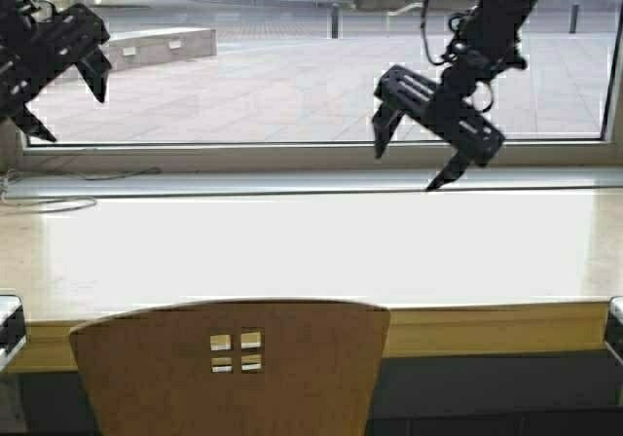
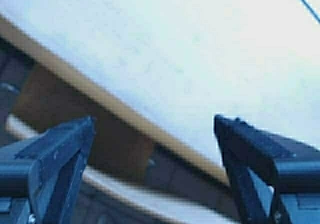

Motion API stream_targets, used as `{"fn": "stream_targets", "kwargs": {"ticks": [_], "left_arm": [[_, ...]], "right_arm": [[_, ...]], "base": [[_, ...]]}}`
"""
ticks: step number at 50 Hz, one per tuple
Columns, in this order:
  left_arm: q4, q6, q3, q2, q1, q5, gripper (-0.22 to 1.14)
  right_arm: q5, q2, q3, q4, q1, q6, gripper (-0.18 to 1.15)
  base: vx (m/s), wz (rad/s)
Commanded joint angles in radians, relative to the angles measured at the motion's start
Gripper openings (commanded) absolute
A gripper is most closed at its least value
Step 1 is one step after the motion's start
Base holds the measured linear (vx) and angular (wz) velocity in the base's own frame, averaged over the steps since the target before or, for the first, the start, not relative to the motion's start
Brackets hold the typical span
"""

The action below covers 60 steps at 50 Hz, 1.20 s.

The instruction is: Push the chairs under the table

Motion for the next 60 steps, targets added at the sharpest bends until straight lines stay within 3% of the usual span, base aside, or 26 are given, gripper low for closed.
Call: {"fn": "stream_targets", "kwargs": {"ticks": [1, 10, 15, 28, 60], "left_arm": [[0.075, 0.135, 0.071, -0.199, 0.005, 0.104, 1.00], [0.091, 0.272, 0.089, -0.437, -0.005, 0.305, 1.00], [0.130, 0.321, 0.097, -0.528, -0.005, 0.360, 0.99], [0.153, 0.345, 0.129, -0.557, -0.006, 0.311, 0.99], [0.147, 0.337, 0.137, -0.545, -0.006, 0.218, 0.99]], "right_arm": [[-0.018, -0.207, 0.115, -0.190, -0.025, -0.006, 1.03], [-0.031, -0.400, 0.232, -0.396, -0.046, -0.003, 1.03], [-0.051, -0.457, 0.245, -0.417, -0.046, -0.005, 1.03], [-0.043, -0.532, 0.242, -0.509, -0.048, -0.021, 1.03], [-0.044, -0.540, 0.256, -0.512, -0.048, -0.018, 1.03]], "base": [[-0.02, 0.08], [-0.02, 0.18], [-0.02, 0.28], [-0.02, 0.43], [-0.15, 0.46]]}}
